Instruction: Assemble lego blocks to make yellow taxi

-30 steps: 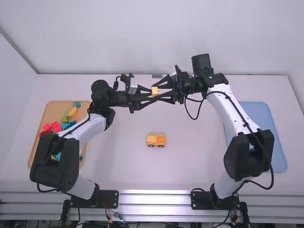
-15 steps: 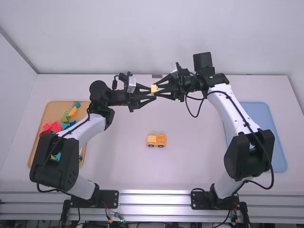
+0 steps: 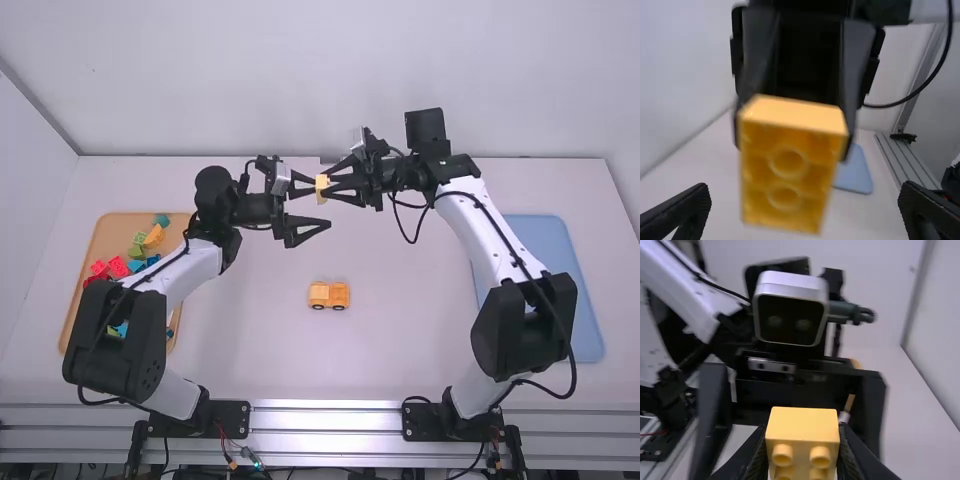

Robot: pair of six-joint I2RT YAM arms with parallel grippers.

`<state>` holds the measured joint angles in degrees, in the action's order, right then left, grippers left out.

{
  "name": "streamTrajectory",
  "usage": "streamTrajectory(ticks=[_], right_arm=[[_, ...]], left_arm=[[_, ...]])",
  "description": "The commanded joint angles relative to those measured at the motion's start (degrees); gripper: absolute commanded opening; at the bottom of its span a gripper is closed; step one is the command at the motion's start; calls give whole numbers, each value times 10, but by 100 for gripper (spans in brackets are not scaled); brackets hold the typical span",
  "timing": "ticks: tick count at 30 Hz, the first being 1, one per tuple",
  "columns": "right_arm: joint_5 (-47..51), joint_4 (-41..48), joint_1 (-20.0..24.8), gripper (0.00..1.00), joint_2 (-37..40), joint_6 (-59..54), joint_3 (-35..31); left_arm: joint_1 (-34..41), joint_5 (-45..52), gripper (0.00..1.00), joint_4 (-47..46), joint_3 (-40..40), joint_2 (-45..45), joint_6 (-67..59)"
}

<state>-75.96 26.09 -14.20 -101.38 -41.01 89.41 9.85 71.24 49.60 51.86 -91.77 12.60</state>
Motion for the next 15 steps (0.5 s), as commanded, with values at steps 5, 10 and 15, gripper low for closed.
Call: streamTrajectory(ticks=[5,10,15], right_arm=[[244,23,7,9,1,107,17],[398,90,-6,6,2,106,16],[551,103,-26,5,2,127,-4]], left_arm=[[-21,-43,99,-205,11,-3,-171],[-53,-140,99,-315,11,-3,-216],[-90,-133,99,-316,11,-3,-174]])
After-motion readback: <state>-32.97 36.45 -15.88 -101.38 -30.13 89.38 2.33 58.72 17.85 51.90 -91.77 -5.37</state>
